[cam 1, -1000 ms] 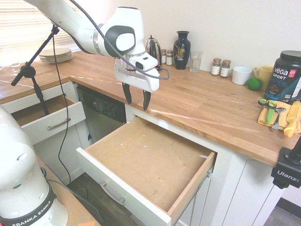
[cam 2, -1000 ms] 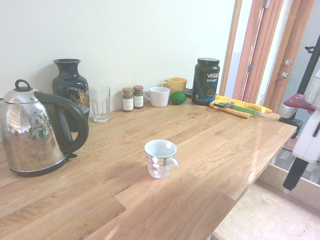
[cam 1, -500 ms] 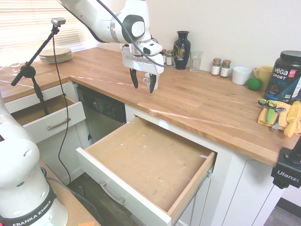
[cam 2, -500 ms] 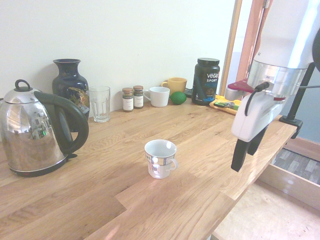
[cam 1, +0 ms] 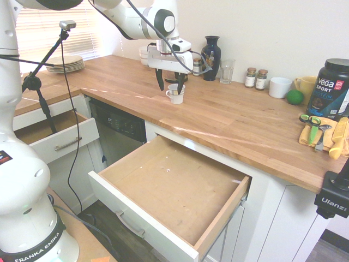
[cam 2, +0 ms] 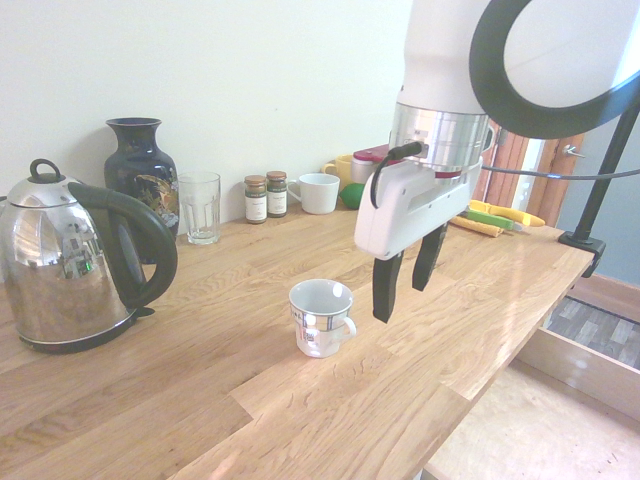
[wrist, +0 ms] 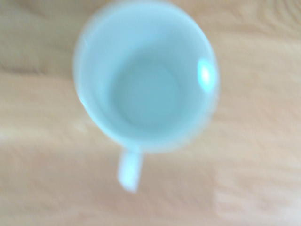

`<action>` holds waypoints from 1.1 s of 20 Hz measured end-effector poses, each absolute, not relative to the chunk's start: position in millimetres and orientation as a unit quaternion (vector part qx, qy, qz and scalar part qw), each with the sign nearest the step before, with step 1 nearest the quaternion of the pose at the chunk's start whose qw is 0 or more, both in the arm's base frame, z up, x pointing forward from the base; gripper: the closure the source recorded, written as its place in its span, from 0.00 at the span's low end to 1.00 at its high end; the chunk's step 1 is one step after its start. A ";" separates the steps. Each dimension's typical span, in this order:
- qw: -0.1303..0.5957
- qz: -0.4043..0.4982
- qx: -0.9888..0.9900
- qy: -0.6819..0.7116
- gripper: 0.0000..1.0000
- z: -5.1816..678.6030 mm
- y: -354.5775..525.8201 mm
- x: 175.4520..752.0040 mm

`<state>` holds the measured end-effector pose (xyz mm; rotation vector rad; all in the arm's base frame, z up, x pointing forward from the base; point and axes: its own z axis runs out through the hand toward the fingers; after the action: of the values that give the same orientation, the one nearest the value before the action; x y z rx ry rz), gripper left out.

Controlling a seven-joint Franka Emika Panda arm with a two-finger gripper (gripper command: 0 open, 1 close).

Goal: Put mug in the drawer

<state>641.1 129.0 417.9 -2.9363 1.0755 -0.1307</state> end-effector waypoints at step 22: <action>0.002 -0.020 -0.944 0.328 0.00 366.5 191.9 722.0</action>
<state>722.0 191.9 366.5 -2.9628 1.0287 -0.0642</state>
